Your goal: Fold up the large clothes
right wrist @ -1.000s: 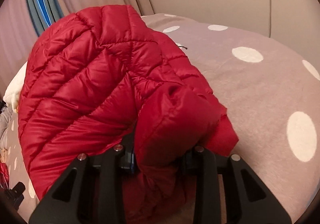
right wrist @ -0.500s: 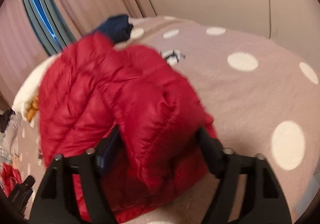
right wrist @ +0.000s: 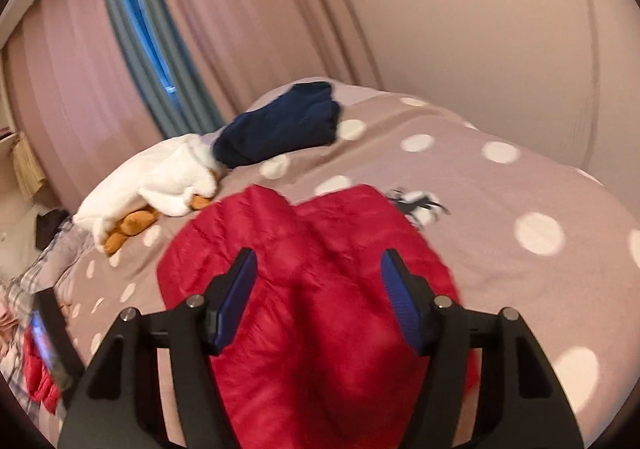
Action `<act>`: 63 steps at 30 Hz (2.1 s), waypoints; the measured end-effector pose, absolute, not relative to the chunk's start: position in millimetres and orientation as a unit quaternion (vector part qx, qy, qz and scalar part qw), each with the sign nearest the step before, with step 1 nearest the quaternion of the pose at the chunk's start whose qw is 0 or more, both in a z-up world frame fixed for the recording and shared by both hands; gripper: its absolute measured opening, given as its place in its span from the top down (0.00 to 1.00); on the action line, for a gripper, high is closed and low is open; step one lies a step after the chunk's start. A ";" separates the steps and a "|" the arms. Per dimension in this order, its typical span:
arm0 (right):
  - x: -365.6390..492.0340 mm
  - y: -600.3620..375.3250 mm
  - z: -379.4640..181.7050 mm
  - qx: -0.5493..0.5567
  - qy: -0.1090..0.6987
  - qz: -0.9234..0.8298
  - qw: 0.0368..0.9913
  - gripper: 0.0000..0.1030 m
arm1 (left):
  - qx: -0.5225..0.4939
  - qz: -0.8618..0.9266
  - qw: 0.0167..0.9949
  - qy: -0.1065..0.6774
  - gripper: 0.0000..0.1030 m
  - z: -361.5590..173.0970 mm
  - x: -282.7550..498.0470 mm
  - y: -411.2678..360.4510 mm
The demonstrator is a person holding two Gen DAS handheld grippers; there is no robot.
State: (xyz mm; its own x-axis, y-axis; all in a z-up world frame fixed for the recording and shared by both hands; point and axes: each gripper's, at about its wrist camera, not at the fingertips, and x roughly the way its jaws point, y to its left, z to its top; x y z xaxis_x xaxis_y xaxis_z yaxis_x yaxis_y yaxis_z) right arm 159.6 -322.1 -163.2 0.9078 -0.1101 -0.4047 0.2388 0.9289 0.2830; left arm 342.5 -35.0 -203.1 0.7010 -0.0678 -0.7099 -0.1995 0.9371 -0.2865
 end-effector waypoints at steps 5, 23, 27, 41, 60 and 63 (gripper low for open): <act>215.9 -318.4 -193.7 0.102 0.266 -0.111 0.952 0.64 | -0.126 0.004 0.911 0.392 0.52 -217.1 369.6 -82.4; 243.6 -395.0 -264.4 0.130 0.287 -0.194 0.929 0.63 | -0.065 -0.046 0.919 0.387 0.53 -251.0 411.7 -151.7; 245.0 -398.2 -261.5 0.130 0.289 -0.189 0.930 0.60 | -0.071 -0.048 0.921 0.381 0.52 -246.3 409.2 -146.9; 178.1 -445.1 -218.2 0.248 0.304 -0.128 0.911 0.00 | -0.282 -0.181 0.818 0.468 0.16 -239.4 370.8 -32.3; 217.7 -424.6 -300.3 0.383 0.311 0.070 0.867 0.36 | -0.388 -0.329 0.724 0.466 0.12 -291.8 400.5 -115.5; 214.2 -428.0 -302.4 0.389 0.301 0.082 0.867 0.48 | -0.368 -0.326 0.739 0.461 0.17 -283.8 394.3 -121.8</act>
State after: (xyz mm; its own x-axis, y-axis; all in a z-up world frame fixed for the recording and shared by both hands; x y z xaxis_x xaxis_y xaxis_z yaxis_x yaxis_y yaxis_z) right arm 214.2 -428.0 -302.4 0.8052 0.3766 -0.4580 0.0914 0.6843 0.7234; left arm 394.3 -121.8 -283.8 0.3636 -0.8201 -0.4419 0.1428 0.5178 -0.8435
